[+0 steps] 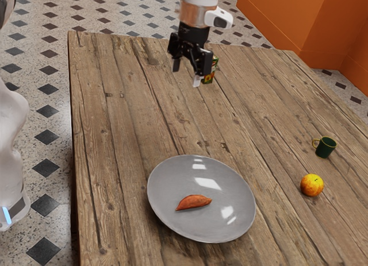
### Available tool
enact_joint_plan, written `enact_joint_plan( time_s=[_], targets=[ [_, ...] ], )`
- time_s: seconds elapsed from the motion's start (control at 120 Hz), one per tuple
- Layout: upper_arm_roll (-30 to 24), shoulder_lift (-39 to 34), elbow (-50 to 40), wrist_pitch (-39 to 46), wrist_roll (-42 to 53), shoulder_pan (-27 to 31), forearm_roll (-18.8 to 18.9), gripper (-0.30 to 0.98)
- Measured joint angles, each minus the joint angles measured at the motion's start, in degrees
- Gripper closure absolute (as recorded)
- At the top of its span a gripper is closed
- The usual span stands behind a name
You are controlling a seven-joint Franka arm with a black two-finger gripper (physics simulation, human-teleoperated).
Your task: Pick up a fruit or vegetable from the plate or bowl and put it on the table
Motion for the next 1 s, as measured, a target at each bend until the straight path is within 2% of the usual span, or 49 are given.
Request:
enact_joint_plan(
  time_s=[0.283, 0.417, 0.5, 0.642, 0.917, 1.0],
  targets=[
    [-0.1, 3.6, -0.95, 0.14, -11.77, 1.15, -0.73, 0.0],
    [-0.45, 12.6, 4.01, 0.36, -16.01, -2.14, -0.67, 0.0],
    [-3.18, 15.23, 5.44, 2.44, -16.49, -3.79, 0.08, 0.0],
    [-7.35, 14.99, -1.28, 9.72, -15.97, -7.38, 1.49, 0.0],
    [-8.03, 12.96, -8.34, 20.83, -15.84, -20.04, 1.47, 0.0],
    [-7.82, 11.11, -10.84, 23.28, -15.9, -19.52, 1.69, 0.0]
  ],
)
